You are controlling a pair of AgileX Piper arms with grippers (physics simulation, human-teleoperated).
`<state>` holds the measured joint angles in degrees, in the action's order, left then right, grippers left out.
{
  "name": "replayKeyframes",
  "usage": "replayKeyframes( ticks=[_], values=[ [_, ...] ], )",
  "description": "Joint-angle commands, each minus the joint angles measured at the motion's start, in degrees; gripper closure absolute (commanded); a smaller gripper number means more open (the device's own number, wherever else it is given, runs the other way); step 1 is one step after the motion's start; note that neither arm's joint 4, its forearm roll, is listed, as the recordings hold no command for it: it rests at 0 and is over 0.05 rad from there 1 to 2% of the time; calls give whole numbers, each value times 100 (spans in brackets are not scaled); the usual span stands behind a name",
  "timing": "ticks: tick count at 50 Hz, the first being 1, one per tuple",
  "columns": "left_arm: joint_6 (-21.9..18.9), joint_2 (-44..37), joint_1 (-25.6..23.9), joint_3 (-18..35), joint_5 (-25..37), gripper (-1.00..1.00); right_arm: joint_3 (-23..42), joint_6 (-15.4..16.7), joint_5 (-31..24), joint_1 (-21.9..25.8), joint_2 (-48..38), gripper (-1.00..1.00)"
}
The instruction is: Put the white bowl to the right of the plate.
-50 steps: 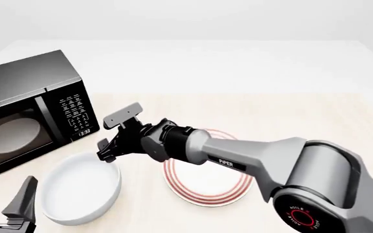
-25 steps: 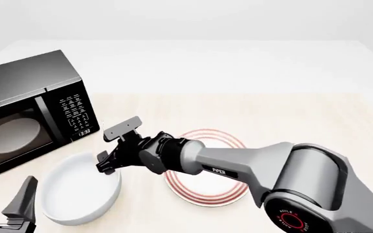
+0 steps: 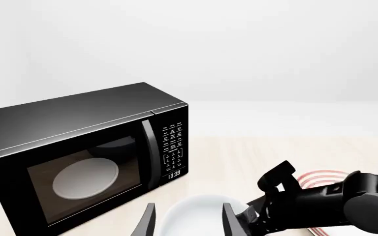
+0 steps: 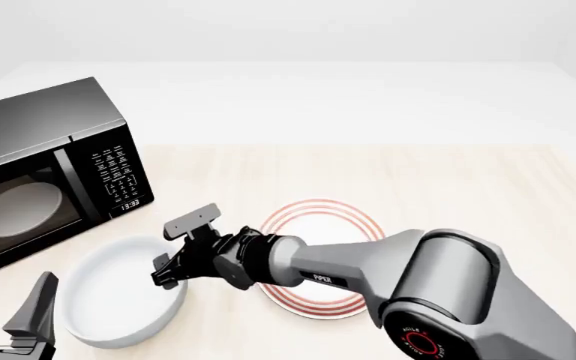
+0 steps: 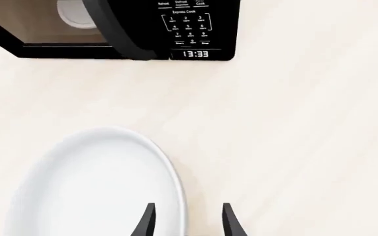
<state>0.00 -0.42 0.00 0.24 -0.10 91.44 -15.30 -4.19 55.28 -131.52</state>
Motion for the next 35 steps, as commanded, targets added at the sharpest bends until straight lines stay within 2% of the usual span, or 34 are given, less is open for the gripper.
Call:
replayKeyframes(
  ticks=[1,20,21,35],
  values=[
    [0,0,0,0,0,-100,-127,-148,203,16,-103,-100],
    [0,0,0,0,0,-100,-108,-162,244,71,-231,-100],
    [0,0,0,0,0,-100,-86,-132,217,65,-244,100],
    [0,0,0,0,0,-100,-139,-90,196,33,-184,100]
  ],
)
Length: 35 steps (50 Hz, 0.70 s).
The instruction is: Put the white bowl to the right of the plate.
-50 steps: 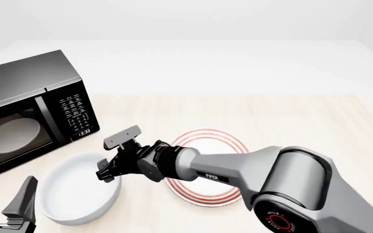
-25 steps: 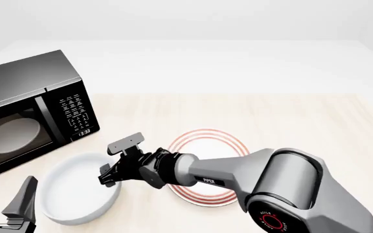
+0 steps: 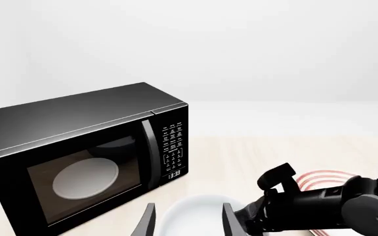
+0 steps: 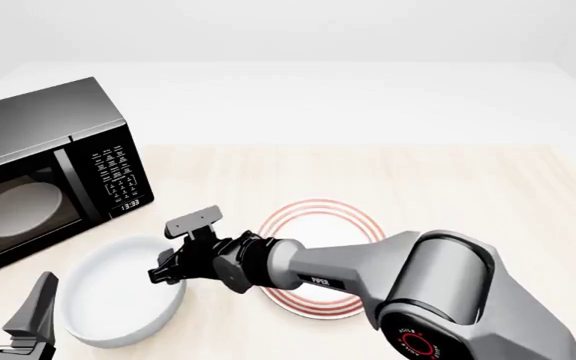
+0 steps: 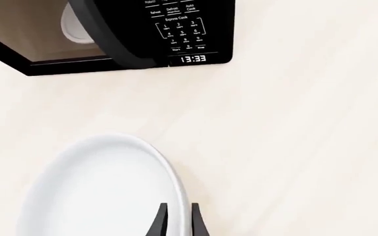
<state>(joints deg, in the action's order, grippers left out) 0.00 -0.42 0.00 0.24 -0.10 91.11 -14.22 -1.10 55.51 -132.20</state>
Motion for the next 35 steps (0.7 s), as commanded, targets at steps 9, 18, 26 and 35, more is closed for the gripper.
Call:
replayKeyframes(
  ticks=[9,18,26,35],
  values=[
    [0,0,0,0,0,-100,-335,-7,-160,-46,433,100],
    [0,0,0,0,0,-100,-610,189,-181,-129,1034,100],
    [0,0,0,0,0,-100,-932,296,-105,-255,1477,100],
    [0,0,0,0,0,-100,-1381,448,-8,-480,2044,100]
  ],
)
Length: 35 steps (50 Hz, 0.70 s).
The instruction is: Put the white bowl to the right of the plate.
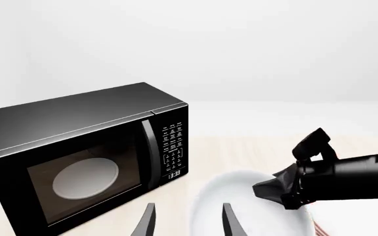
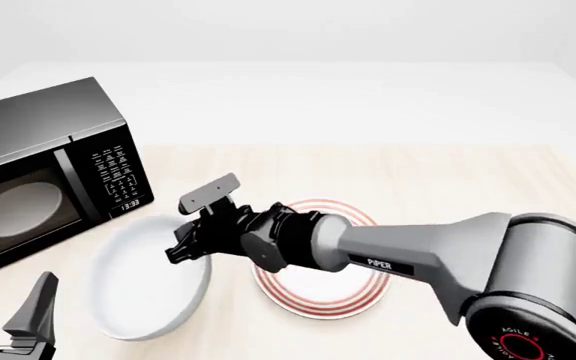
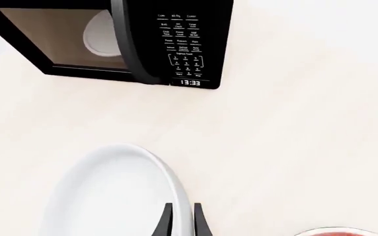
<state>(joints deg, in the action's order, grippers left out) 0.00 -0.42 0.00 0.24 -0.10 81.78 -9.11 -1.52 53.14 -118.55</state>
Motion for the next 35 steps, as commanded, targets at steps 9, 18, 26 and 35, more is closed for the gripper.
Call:
replayKeyframes(
  ticks=[9,18,26,35],
  values=[
    [0,0,0,0,0,-100,-938,69,156,-580,1276,100],
    [0,0,0,0,0,-100,-1647,139,412,-1119,1922,100],
    [0,0,0,0,0,-100,-2347,107,676,-1762,2516,100],
    [0,0,0,0,0,-100,-3178,-5,1096,-2411,3107,100]
  ],
)
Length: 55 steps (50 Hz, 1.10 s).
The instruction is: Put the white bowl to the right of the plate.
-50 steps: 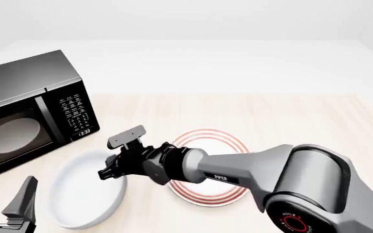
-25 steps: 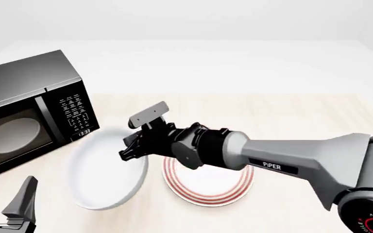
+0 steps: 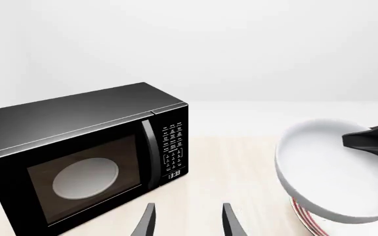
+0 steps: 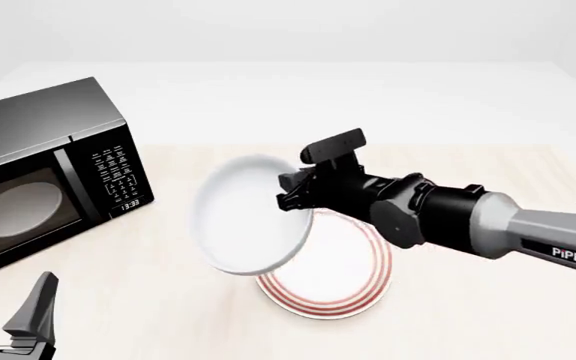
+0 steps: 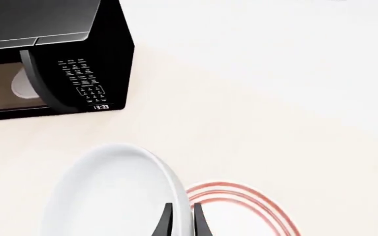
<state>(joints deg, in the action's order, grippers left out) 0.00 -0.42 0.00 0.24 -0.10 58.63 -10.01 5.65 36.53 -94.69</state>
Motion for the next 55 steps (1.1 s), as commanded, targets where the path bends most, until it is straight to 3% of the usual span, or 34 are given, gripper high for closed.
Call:
replayKeyframes(
  ticks=[1,16,33,55],
  values=[
    [0,0,0,0,0,-100,-976,56,443,-840,775,100],
    [0,0,0,0,0,-100,-2216,-58,875,-2043,1738,100],
    [0,0,0,0,0,-100,-2935,13,615,-3357,2821,100],
    [0,0,0,0,0,-100,-3388,-133,1239,-4519,2522,100]
  ],
)
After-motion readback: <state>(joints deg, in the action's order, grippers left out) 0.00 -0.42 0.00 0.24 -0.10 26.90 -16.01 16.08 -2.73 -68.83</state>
